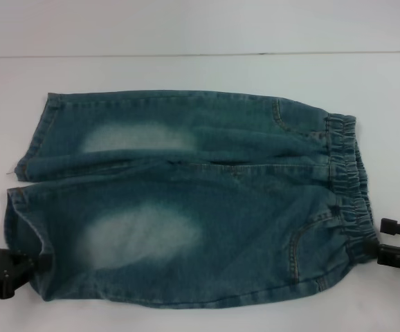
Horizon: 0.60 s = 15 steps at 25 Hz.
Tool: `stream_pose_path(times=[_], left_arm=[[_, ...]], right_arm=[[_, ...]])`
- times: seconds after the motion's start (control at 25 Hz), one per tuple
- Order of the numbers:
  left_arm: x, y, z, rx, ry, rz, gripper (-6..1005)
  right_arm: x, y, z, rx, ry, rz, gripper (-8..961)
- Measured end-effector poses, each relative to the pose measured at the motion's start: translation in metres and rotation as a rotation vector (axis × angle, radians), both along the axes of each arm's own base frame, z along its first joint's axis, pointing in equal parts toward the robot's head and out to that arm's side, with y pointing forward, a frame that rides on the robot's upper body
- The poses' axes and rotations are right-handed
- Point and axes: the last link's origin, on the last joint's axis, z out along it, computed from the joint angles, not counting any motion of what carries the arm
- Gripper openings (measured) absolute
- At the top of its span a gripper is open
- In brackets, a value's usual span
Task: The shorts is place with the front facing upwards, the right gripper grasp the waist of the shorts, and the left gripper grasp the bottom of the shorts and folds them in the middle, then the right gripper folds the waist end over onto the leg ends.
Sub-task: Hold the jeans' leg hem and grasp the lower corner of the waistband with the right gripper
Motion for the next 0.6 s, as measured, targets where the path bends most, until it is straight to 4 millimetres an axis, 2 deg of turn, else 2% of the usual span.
stream_pose_path(times=[0.6], left_arm=[[0.002,0.003,-0.002,-0.001,0.003,-0.006,-2]], right_arm=[[-0.005,0.016,-0.007,-0.056,-0.045,-0.001,915]])
